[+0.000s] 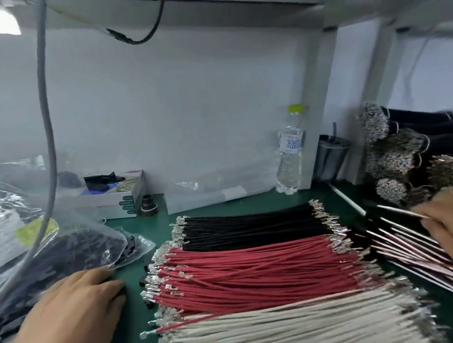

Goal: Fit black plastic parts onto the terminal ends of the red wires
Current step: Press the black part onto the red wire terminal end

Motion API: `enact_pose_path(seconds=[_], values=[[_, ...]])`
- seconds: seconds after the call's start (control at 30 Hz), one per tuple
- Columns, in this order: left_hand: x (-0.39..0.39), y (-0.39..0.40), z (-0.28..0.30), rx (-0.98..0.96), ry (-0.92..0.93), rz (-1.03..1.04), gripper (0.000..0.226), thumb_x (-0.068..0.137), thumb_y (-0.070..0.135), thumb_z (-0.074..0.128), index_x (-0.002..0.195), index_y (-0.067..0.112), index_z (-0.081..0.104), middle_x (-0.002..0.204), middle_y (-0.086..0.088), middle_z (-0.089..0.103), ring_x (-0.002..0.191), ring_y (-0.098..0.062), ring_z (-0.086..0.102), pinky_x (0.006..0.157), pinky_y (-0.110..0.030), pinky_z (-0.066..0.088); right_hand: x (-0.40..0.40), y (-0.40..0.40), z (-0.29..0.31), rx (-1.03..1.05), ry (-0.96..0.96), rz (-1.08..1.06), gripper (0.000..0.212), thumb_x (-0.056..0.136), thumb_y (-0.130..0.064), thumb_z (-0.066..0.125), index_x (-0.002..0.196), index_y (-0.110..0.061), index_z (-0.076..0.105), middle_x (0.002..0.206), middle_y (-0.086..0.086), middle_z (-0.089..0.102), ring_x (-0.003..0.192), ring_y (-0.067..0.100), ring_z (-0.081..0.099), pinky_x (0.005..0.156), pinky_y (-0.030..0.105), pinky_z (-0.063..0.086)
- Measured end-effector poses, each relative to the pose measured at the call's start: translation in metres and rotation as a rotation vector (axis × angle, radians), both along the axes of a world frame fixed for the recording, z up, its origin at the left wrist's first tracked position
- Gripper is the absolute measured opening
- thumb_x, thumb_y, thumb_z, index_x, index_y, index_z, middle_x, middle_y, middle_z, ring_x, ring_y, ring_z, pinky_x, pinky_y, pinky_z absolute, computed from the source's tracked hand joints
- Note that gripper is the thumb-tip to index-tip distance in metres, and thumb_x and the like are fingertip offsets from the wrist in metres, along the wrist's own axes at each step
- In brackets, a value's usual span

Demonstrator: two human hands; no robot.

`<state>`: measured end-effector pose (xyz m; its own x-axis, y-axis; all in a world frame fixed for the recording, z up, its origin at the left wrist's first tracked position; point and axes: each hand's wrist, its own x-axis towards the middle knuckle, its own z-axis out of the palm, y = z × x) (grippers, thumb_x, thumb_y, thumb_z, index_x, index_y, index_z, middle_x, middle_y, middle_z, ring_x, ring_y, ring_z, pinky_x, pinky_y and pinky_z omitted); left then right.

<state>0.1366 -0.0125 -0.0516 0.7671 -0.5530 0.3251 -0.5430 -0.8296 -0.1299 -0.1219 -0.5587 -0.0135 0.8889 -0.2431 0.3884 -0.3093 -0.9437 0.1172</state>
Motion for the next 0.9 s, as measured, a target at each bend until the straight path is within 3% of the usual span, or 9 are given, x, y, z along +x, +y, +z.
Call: enact_pose_path(seconds=[0.07,0.2,0.23,0.3,0.43,0.57,0.73,0.83,0.9], values=[[-0.003,-0.004,0.000,-0.023,-0.036,-0.031,0.008,0.071,0.032,0.076,0.079,0.032,0.079,0.089,0.011,0.074,0.082,-0.020,0.073,0.069,-0.043,0.062,-0.016,-0.016,-0.021,0.145,0.165,-0.286,0.018,0.090,-0.034,0.054,0.098,-0.050,0.052,0.079,-0.022,0.038,0.067,0.003,0.048,0.056,0.037,0.053],[-0.014,-0.009,0.011,-0.038,-0.045,-0.071,0.027,0.055,0.017,0.081,0.077,0.032,0.081,0.085,0.010,0.074,0.077,-0.022,0.073,0.069,-0.043,0.062,-0.008,-0.059,-0.043,0.153,0.065,-0.357,0.026,0.066,-0.050,0.056,0.090,-0.051,0.065,0.070,-0.021,0.036,0.060,0.004,0.042,0.053,0.028,0.042],[-0.016,-0.011,0.014,-0.048,-0.057,-0.081,0.038,0.048,0.009,0.087,0.077,0.031,0.082,0.084,0.010,0.075,0.076,-0.022,0.073,0.067,-0.042,0.062,-0.004,-0.056,-0.046,0.200,0.162,-0.325,0.043,0.058,-0.056,0.055,0.095,-0.043,0.072,0.074,-0.022,0.036,0.064,0.009,0.047,0.057,0.030,0.047],[-0.019,-0.013,0.019,-0.080,-0.085,-0.110,0.051,0.039,-0.003,0.091,0.077,0.030,0.083,0.083,0.008,0.076,0.073,-0.023,0.074,0.063,-0.042,0.062,0.011,-0.044,-0.031,0.053,0.093,-0.321,0.063,0.047,-0.058,0.056,0.102,-0.035,0.076,0.080,-0.020,0.036,0.076,0.018,0.058,0.067,0.036,0.054],[-0.021,-0.014,0.022,-0.131,-0.070,-0.107,0.052,0.042,-0.007,0.092,0.077,0.030,0.083,0.085,0.008,0.076,0.071,-0.022,0.075,0.058,-0.038,0.061,0.059,0.047,0.030,0.010,-0.011,-0.257,0.053,0.056,-0.047,0.056,0.104,-0.038,0.074,0.086,-0.020,0.044,0.091,0.021,0.062,0.074,0.040,0.056],[-0.019,-0.010,0.022,-0.204,-0.033,-0.094,0.027,0.061,0.014,0.097,0.082,0.025,0.082,0.083,0.006,0.068,0.072,-0.024,0.069,0.058,-0.037,0.057,0.119,0.171,0.067,0.180,-0.020,0.114,0.023,0.085,-0.042,0.068,0.107,-0.046,0.071,0.100,-0.027,0.061,0.091,0.003,0.057,0.080,0.031,0.049],[-0.024,-0.012,0.020,-0.363,-0.143,-0.144,0.021,0.090,0.043,0.074,0.092,0.022,0.079,0.084,0.008,0.060,0.074,-0.021,0.063,0.055,-0.038,0.055,0.193,0.242,0.039,0.404,0.172,0.320,0.030,0.095,-0.037,0.065,0.125,-0.033,0.069,0.126,-0.012,0.067,0.116,0.011,0.061,0.100,0.032,0.047],[-0.030,-0.014,0.026,-0.460,-0.130,-0.171,0.044,0.092,0.059,0.051,0.088,0.024,0.076,0.079,0.013,0.062,0.068,-0.016,0.064,0.055,-0.032,0.052,0.211,0.243,0.021,0.407,0.175,0.314,0.014,0.091,-0.037,0.070,0.105,-0.035,0.073,0.103,-0.017,0.066,0.104,0.011,0.063,0.081,0.029,0.046],[-0.033,-0.014,0.029,-0.536,-0.096,-0.158,0.041,0.091,0.062,0.062,0.085,0.025,0.078,0.077,0.016,0.066,0.065,-0.013,0.065,0.055,-0.031,0.054,0.215,0.240,0.018,0.371,0.136,0.306,0.005,0.089,-0.035,0.071,0.084,-0.038,0.069,0.085,-0.023,0.059,0.089,0.005,0.061,0.071,0.027,0.041]])
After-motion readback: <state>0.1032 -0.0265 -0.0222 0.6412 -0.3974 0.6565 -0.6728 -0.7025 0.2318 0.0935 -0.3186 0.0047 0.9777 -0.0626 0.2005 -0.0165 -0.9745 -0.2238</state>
